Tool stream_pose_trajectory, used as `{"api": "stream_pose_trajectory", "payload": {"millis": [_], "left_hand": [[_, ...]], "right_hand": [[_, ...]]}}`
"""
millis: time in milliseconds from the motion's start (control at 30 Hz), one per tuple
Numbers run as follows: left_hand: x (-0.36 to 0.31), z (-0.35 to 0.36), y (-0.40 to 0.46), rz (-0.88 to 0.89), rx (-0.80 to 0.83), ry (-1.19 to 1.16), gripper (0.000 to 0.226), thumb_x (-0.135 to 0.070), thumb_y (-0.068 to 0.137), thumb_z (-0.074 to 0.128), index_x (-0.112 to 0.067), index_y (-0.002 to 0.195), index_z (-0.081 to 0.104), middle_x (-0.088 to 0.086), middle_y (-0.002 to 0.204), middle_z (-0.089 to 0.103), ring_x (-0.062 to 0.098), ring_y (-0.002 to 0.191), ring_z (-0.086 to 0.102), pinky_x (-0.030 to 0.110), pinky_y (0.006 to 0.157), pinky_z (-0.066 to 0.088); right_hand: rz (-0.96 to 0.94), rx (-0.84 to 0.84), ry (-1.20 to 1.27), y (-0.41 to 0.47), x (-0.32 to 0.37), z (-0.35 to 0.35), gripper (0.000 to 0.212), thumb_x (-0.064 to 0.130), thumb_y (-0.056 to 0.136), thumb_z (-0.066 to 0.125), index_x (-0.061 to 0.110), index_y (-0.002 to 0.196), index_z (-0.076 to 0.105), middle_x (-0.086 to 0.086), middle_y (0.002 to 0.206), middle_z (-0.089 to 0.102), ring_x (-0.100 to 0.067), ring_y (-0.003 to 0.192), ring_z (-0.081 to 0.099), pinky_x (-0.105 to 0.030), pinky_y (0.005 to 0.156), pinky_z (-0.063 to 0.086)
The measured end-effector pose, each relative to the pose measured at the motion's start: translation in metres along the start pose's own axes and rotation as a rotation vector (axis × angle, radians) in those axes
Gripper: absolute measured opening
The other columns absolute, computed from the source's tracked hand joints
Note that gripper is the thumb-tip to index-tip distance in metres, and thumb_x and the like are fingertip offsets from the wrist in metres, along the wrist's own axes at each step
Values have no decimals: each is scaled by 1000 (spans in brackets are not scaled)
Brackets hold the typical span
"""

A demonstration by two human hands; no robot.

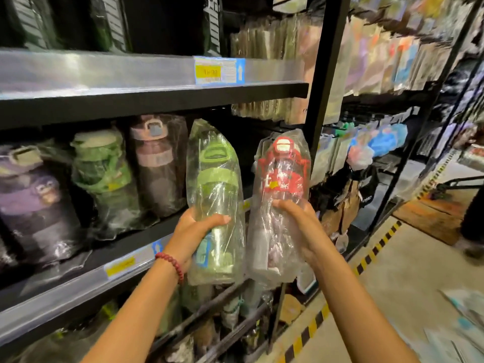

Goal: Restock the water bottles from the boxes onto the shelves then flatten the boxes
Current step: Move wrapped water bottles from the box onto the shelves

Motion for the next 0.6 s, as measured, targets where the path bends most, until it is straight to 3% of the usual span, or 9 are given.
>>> {"api": "stream_pose_trajectory", "payload": {"millis": [67, 167, 300, 367, 467, 533, 600], "left_hand": [[3, 3, 17, -34, -31, -25, 103, -56, 21, 87, -18, 112, 57, 11, 115, 64, 31, 104, 63, 53, 92, 49], [-4, 10, 38, -10, -58, -21, 81, -49, 32, 85, -18, 103, 60, 15, 111, 66, 33, 102, 64, 56, 92, 48], [-15, 17, 73, 11, -114, -30, 84, -55, 34, 86, -14, 103, 61, 16, 117, 62, 32, 106, 61, 55, 94, 47], [-18, 19, 89, -3, -149, -15, 82, -58, 33, 86, -14, 97, 60, 16, 118, 61, 32, 107, 60, 55, 95, 46], [-24, 20, 106, -6, -206, 20, 81, -59, 30, 81, -14, 91, 53, 9, 110, 59, 24, 102, 59, 43, 88, 49], [-27, 20, 118, 2, -222, 18, 85, -59, 31, 80, -11, 97, 59, 4, 110, 58, 18, 104, 55, 31, 82, 43], [-29, 22, 127, -33, -210, -47, 60, -49, 38, 81, -21, 90, 72, -4, 106, 65, 16, 107, 55, 30, 90, 40]], "right_hand": [[20, 27, -4, 19, 1, -3, 23, 9, 85, 63, 21, 103, 55, 5, 94, 65, 6, 71, 66, -7, 55, 48], [63, 75, 1, 51, 4, -8, 24, 13, 86, 63, 21, 104, 49, 10, 94, 58, 12, 63, 60, -3, 49, 44], [110, 163, -44, 102, 11, -9, 43, 21, 83, 66, 9, 123, 54, 9, 102, 60, 15, 71, 60, -2, 46, 41], [144, 173, -53, 122, 15, -9, 54, 29, 79, 70, 12, 127, 51, 11, 105, 58, 8, 84, 60, -5, 49, 42], [197, 191, -53, 152, 17, -10, 57, 33, 79, 70, 13, 129, 49, 8, 106, 58, 4, 72, 56, -4, 41, 40], [196, 228, -101, 170, 20, -5, 66, 39, 77, 70, 15, 134, 47, 6, 119, 54, 1, 82, 52, -8, 51, 40], [183, 251, -106, 185, 23, -1, 69, 42, 77, 69, 16, 136, 45, 3, 128, 51, -4, 92, 46, -16, 65, 34]]}}
Point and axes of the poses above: each hand's wrist, its own y-axis towards the middle knuckle, its own z-axis out of the palm, x = y × z, the point moved 6 cm from there along y, towards the middle knuckle
